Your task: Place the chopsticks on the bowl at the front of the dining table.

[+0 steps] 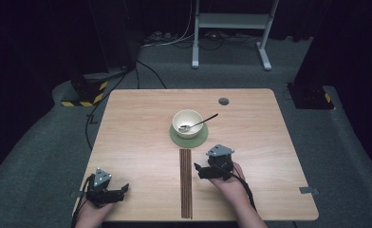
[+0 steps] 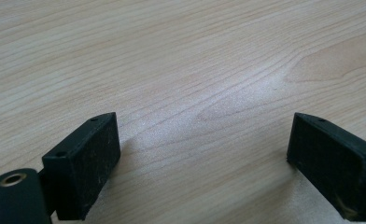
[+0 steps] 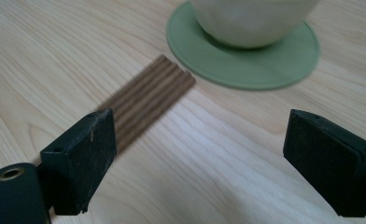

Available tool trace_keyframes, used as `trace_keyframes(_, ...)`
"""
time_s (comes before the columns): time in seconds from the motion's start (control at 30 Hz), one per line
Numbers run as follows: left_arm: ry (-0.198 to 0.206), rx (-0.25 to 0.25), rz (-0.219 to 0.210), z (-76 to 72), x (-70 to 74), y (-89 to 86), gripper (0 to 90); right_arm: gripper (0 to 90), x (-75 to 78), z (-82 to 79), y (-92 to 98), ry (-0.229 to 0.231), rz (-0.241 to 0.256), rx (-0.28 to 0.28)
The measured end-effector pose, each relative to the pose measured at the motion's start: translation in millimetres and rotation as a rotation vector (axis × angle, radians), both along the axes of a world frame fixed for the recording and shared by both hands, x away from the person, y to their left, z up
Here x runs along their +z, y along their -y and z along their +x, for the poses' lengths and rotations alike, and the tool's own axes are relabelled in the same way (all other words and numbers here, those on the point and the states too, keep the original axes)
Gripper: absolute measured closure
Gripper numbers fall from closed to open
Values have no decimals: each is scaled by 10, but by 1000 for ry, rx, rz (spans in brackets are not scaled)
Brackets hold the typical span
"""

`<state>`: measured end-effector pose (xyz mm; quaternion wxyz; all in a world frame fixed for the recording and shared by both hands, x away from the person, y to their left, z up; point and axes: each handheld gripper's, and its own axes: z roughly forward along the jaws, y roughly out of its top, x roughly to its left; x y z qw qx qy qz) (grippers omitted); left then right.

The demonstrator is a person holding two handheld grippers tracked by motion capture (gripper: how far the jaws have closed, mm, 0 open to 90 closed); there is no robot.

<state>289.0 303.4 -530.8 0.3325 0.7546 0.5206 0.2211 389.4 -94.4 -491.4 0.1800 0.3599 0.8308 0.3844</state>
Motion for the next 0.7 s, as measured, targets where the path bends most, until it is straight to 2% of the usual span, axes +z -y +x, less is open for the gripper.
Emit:
trace_keyframes(0.17,0,0,0,-1,0,-1,95,104,14,35,-138,-10,38,28)
trace_keyframes(0.33,0,-1,0,0,0,-1,95,109,20,-8,-137,-23,64,34)
trace_keyframes(0.43,0,-2,0,0,0,-1,95,104,-14,-38,-141,-44,70,43)
trace_keyframes(0.57,0,-2,1,-6,1,-1,99,122,-76,-47,-100,-99,107,38)
trace_keyframes(0.7,0,-2,1,-6,1,-1,99,175,-135,-92,-75,-95,70,37)
